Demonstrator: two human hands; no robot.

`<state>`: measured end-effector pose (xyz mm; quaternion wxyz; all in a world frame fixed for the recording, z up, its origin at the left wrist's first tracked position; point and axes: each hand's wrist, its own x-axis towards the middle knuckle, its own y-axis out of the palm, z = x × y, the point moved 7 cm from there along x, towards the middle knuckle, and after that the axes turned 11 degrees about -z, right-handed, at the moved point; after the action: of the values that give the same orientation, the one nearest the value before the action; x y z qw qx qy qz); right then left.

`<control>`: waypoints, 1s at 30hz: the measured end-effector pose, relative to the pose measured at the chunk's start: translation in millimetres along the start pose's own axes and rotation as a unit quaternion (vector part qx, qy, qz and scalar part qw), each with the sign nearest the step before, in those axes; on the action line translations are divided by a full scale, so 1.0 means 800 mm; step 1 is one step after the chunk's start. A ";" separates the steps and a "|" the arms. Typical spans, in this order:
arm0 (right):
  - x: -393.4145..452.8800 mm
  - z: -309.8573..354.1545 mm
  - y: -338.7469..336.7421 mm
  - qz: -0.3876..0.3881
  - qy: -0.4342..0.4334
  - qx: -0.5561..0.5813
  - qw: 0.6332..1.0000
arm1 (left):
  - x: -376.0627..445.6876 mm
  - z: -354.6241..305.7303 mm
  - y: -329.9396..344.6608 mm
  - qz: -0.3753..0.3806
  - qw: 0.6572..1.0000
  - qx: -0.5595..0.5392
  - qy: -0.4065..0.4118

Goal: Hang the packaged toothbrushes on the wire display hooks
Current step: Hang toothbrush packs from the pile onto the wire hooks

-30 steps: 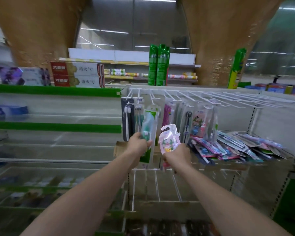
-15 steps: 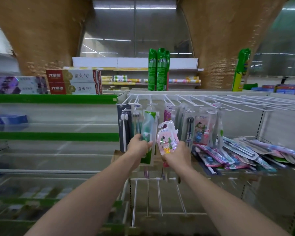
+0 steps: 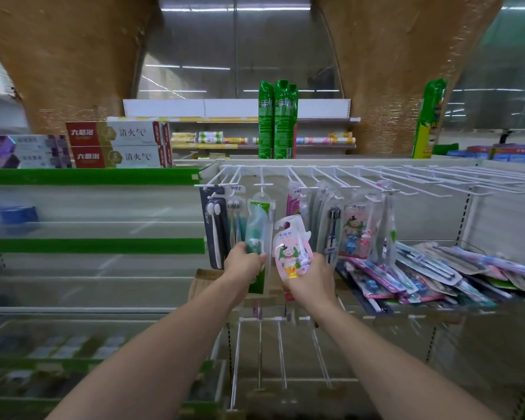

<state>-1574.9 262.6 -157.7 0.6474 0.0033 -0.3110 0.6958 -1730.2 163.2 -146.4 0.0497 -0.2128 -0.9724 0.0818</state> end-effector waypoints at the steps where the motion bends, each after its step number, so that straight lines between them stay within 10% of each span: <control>1: -0.001 -0.003 0.001 0.006 0.002 0.003 1.000 | 0.001 0.000 0.003 -0.001 1.000 0.009 0.000; 16: -0.016 -0.030 -0.009 0.009 0.009 0.015 1.000 | -0.003 0.025 -0.017 -0.087 0.988 0.131 -0.006; 30: -0.054 -0.028 -0.105 -0.058 0.029 0.027 0.998 | -0.077 -0.038 0.004 -0.031 0.943 0.257 0.209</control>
<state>-1483.4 230.7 -157.5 0.6953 0.0184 -0.2726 0.6648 -1669.0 144.3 -120.9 0.3072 -0.1750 -0.8923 0.2807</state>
